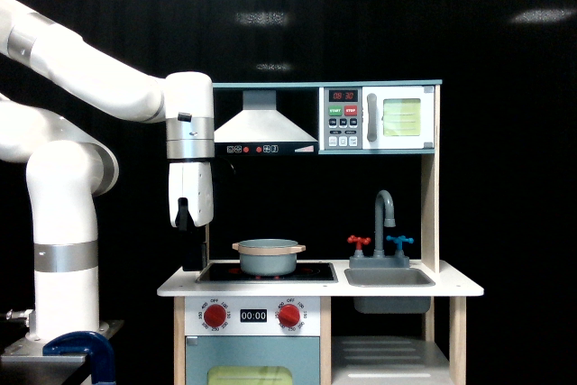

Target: Put the bowl inside the kitchen cabinet

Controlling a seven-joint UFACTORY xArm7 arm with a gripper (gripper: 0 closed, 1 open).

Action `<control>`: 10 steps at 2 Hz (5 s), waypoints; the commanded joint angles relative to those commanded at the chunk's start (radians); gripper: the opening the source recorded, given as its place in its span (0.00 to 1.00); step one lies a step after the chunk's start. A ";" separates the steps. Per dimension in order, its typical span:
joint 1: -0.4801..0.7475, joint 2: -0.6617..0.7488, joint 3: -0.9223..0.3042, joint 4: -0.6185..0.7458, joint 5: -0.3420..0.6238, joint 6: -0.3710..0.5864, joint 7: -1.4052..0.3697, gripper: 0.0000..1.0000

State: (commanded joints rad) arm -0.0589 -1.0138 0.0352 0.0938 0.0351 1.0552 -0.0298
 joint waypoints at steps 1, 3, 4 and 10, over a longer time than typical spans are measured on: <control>0.029 0.004 0.018 -0.007 0.007 -0.012 0.009 1.00; 0.053 0.190 0.084 0.074 0.025 -0.097 0.099 1.00; 0.129 -0.006 -0.125 -0.001 0.168 -0.181 -0.019 1.00; 0.565 0.519 -0.564 0.285 0.525 -0.169 -0.673 1.00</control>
State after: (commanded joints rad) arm 0.5060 -0.4950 -0.5289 0.3788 0.5600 0.8857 -0.7029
